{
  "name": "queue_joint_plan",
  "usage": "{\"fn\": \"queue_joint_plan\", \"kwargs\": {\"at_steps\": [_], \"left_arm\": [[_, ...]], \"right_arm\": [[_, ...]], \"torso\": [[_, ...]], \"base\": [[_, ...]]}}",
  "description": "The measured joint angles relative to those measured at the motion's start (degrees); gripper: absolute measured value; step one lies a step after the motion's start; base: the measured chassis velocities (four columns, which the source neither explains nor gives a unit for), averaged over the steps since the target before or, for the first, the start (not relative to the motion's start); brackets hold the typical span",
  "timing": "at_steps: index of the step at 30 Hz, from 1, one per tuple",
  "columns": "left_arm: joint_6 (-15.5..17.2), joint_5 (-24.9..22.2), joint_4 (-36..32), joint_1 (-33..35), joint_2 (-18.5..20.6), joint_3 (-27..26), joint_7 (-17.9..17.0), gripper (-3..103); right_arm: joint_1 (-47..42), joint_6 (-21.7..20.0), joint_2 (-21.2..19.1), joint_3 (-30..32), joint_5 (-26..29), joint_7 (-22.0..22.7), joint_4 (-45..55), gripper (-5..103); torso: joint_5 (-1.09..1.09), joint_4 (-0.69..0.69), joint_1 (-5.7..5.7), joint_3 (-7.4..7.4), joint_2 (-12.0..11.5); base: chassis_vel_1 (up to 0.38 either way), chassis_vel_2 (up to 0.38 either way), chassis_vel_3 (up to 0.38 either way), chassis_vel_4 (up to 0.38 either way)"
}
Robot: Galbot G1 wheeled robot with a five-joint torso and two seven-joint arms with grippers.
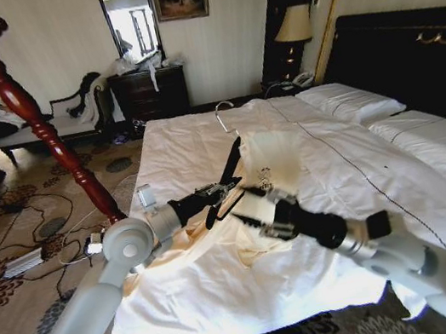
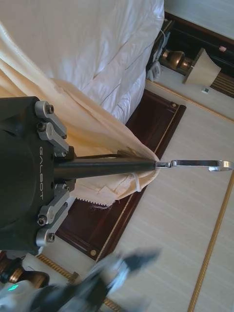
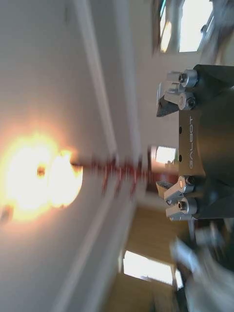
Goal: Pick up the clothes from the bed and hang them on the clothes hanger.
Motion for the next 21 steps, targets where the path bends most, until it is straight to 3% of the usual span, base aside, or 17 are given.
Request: {"fn": "queue_joint_plan", "kwargs": {"at_steps": [1, 2, 4, 6, 8, 10, 12, 13, 16, 17, 18, 19, 21], "left_arm": [[0.0, -0.1, -0.4, 0.1, 0.5, 0.0, 0.0, 18], [0.0, -0.1, -0.4, 0.1, 0.5, 0.0, 0.0, 18], [0.2, -0.1, -1.2, 0.3, 1.7, 0.1, 0.1, 18], [0.5, -0.1, -1.9, 0.7, 3.2, 0.3, 0.8, 18], [0.5, 0.0, -2.1, 0.8, 3.6, 0.3, 1.1, 18], [0.8, 0.5, -2.6, 1.0, 4.7, 0.7, 2.2, 18], [1.1, 1.3, -3.0, 1.1, 5.1, 1.1, 3.3, 18], [1.1, 1.3, -3.0, 1.1, 5.1, 1.1, 3.3, 18], [1.1, 2.6, -3.3, 1.7, 4.7, 1.4, 3.8, 18], [1.2, 3.0, -3.3, 1.9, 4.5, 1.6, 4.0, 18], [1.2, 3.1, -3.4, 1.9, 4.4, 1.7, 4.2, 18], [1.2, 3.1, -3.4, 1.9, 4.4, 1.7, 4.2, 18], [1.2, 3.2, -3.6, 1.8, 4.4, 1.8, 4.3, 18]], "right_arm": [[0.5, -1.4, -0.6, 0.5, 2.4, 6.7, 0.3, 77], [0.5, -1.4, -0.6, 0.5, 2.4, 6.7, 0.3, 77], [0.4, -2.0, -2.4, 2.0, 5.7, 14.2, -0.5, 88], [-0.9, -0.3, -5.5, 3.3, 8.7, 12.6, -2.2, 97], [-1.2, 0.5, -6.3, 3.5, 10.0, 11.0, -2.6, 97], [-1.4, 3.7, -9.6, 3.4, 15.2, 3.7, -4.3, 99], [-0.4, 6.5, -14.5, 2.8, 23.6, -14.5, -9.0, 100], [-0.4, 6.5, -14.5, 2.8, 23.6, -14.5, -9.0, 100], [1.4, 5.8, -18.5, 2.7, 31.9, -33.9, -16.7, 100], [2.6, 4.0, -19.9, 2.7, 32.8, -43.0, -21.5, 100], [3.2, 3.1, -20.3, 2.7, 32.1, -46.5, -23.8, 100], [3.2, 3.1, -20.3, 2.7, 32.1, -46.5, -23.8, 100], [4.3, 0.8, -20.8, 2.8, 27.8, -52.0, -29.7, 100]], "torso": [[-0.01, -0.01, 0.00, 0.00, 0.0], [-0.01, -0.01, 0.00, 0.00, 0.0], [0.02, -0.02, 0.00, 0.00, 0.0], [0.01, -0.02, 0.00, 0.00, 0.0], [0.01, -0.02, 0.00, 0.00, 0.0], [0.01, -0.02, 0.00, 0.00, 0.0], [-0.01, 0.00, 0.00, 0.00, 0.0], [-0.01, 0.00, 0.00, 0.00, 0.0], [0.00, -0.01, 0.00, 0.00, 0.0], [0.01, -0.01, 0.00, 0.00, 0.0], [0.00, -0.01, 0.00, 0.00, 0.0], [0.00, -0.01, 0.00, 0.00, 0.0], [0.00, -0.02, 0.00, 0.00, 0.0]], "base": [[0.000, 0.000, 0.000, 0.000], [0.000, 0.000, 0.000, 0.000], [0.000, 0.000, 0.000, 0.000], [0.000, 0.000, 0.000, 0.000], [0.000, 0.000, 0.000, 0.000], [0.000, 0.000, 0.000, 0.000], [0.000, 0.000, 0.000, 0.000], [0.000, 0.000, 0.000, 0.000], [0.000, 0.000, 0.000, 0.000], [0.000, 0.000, 0.000, 0.000], [0.000, 0.000, 0.000, 0.000], [0.000, 0.000, 0.000, 0.000], [0.000, 0.000, 0.000, 0.000]]}}
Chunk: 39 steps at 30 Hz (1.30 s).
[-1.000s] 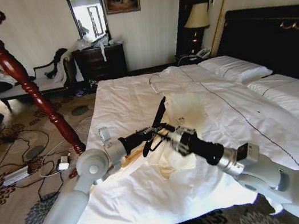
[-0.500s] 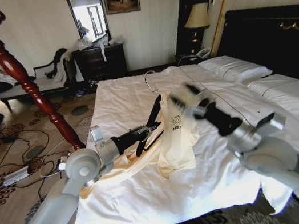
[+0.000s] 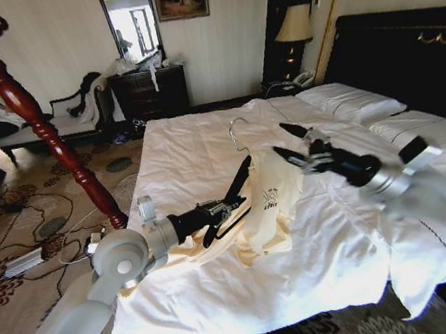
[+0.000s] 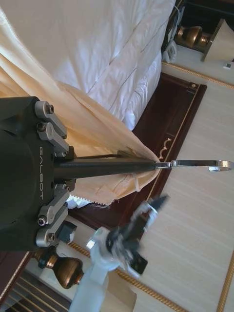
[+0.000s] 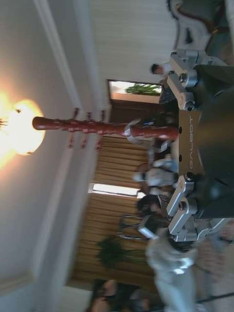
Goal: Pick up the clothes from the bed and hang them on the clothes hanger.
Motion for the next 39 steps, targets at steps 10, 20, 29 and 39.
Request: {"fn": "queue_joint_plan", "kwargs": {"at_steps": [10, 20, 29, 39], "left_arm": [[0.2, -0.5, -2.1, -1.0, 1.3, 0.7, 0.2, 18], [0.6, 0.5, -3.3, -1.2, 0.9, 3.0, 0.5, 18], [0.8, 2.0, -3.3, -2.7, -1.0, 5.9, 1.3, 18], [0.9, 2.3, -2.5, -4.3, -1.3, 7.0, 1.9, 18]], "right_arm": [[0.9, -7.3, 1.8, -0.1, -10.0, 0.4, -5.7, 100], [2.7, -11.2, 0.3, -0.2, -13.0, -6.8, -8.7, 100], [3.8, -14.4, -1.2, -0.6, -12.8, -13.6, -10.9, 100], [4.3, -15.3, -1.3, -0.7, -13.0, -19.5, -12.5, 71]], "torso": [[0.01, 0.01, 0.00, 0.00, 0.0], [0.00, 0.01, 0.00, 0.00, 0.0], [0.00, 0.01, 0.00, 0.00, 0.0], [0.00, 0.01, 0.00, 0.00, 0.0]], "base": [[0.000, 0.000, 0.000, 0.000], [0.000, 0.000, 0.000, 0.000], [0.000, 0.000, 0.000, 0.000], [0.000, 0.000, 0.000, 0.000]]}}
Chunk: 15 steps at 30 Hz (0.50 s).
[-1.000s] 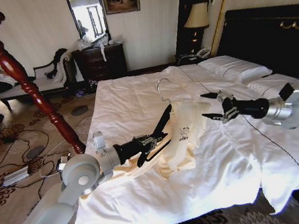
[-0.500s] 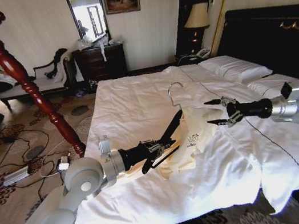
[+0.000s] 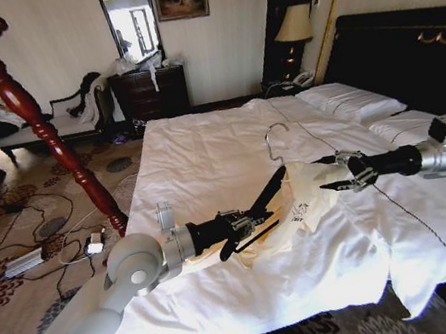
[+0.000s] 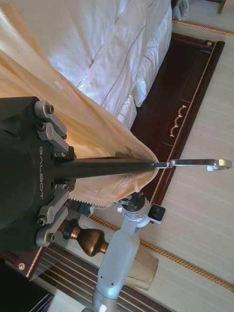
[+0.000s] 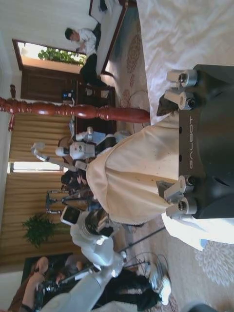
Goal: Pick up the clothes from the bed and hang them on the clothes hanger.
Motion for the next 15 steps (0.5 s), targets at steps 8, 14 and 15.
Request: {"fn": "queue_joint_plan", "kwargs": {"at_steps": [8, 14, 15], "left_arm": [[0.0, -0.4, 0.5, -0.8, -0.8, 0.8, 0.0, 18], [0.0, -0.7, 0.9, -1.5, -0.9, 1.1, 0.0, 18], [0.0, -0.6, 0.9, -1.7, -0.8, 1.1, 0.0, 18]], "right_arm": [[-0.2, 1.2, 0.3, 0.0, -0.8, -1.0, 0.3, 43], [-0.4, 2.6, 0.5, 0.0, -1.0, 0.1, 1.6, 26], [-0.4, 3.1, 0.5, 0.0, -1.0, 0.4, 1.8, 26]], "torso": [[0.00, 0.00, 0.00, 0.00, 0.0], [0.00, 0.00, 0.00, 0.00, 0.0], [0.00, 0.00, 0.00, 0.00, 0.0]], "base": [[0.000, 0.000, 0.000, 0.000], [0.000, 0.000, 0.000, 0.000], [0.000, 0.000, 0.000, 0.000]]}}
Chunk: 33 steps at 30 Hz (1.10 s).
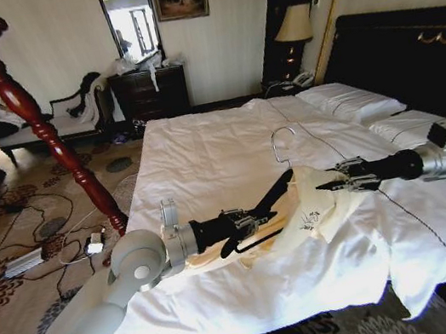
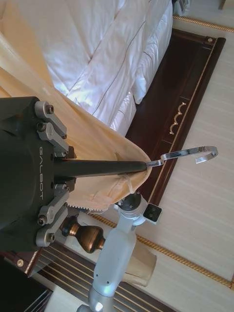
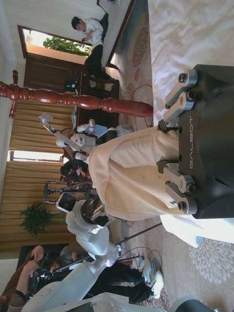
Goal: Pick up the clothes from the bed and hang them on the clothes hanger.
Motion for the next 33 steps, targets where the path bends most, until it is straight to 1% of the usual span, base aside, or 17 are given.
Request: {"fn": "queue_joint_plan", "kwargs": {"at_steps": [4, 10, 12, 15, 17, 23, 33], "left_arm": [[0.0, 0.0, 0.1, -0.2, 0.2, 0.1, 0.0, 18], [-0.3, 0.7, 0.7, -0.5, 0.4, -0.1, -0.2, 18], [-0.6, 1.5, 1.2, -0.5, 0.6, -1.1, -0.4, 18], [-0.8, 1.8, 1.2, -0.3, 0.9, -1.8, -0.4, 18], [-1.1, 2.1, 1.0, 0.2, 1.8, -2.7, -0.4, 18], [-2.0, 4.2, 0.4, 1.5, 3.6, -3.8, -0.6, 18], [-2.0, 4.1, 0.0, 2.6, 4.4, -5.9, -1.0, 18]], "right_arm": [[0.0, 0.8, 0.0, 0.0, 0.0, 0.7, 0.5, 26], [0.0, 3.9, 0.9, 0.2, -1.3, 3.3, 1.6, 26], [-0.4, 5.1, 1.5, 0.4, -1.4, 5.3, 2.4, 26], [-0.6, 5.6, 1.8, 0.4, -1.4, 6.2, 2.8, 26], [-0.8, 6.3, 2.5, 0.4, -1.1, 6.9, 2.9, 25], [-0.8, 7.3, 3.4, 0.4, -1.1, 7.2, 2.0, 24], [-1.3, 8.5, 4.2, 0.5, -2.3, 7.2, 1.8, 23]], "torso": [[0.00, 0.00, 0.00, 0.00, 0.0], [0.00, 0.00, 0.00, 0.00, 0.0], [0.00, -0.01, 0.00, 0.00, 0.0], [0.00, 0.00, 0.00, 0.00, 0.0], [-0.01, 0.00, 0.00, 0.00, 0.0], [0.00, 0.00, 0.00, 0.00, 0.0], [0.00, 0.00, 0.00, 0.00, 0.0]], "base": [[0.000, 0.000, 0.000, 0.000], [0.000, 0.000, 0.000, 0.000], [0.000, 0.000, 0.000, 0.000], [0.000, 0.000, 0.000, 0.000], [0.000, 0.000, 0.000, 0.000], [0.000, 0.000, 0.000, 0.000], [0.000, 0.000, 0.000, 0.000]]}}
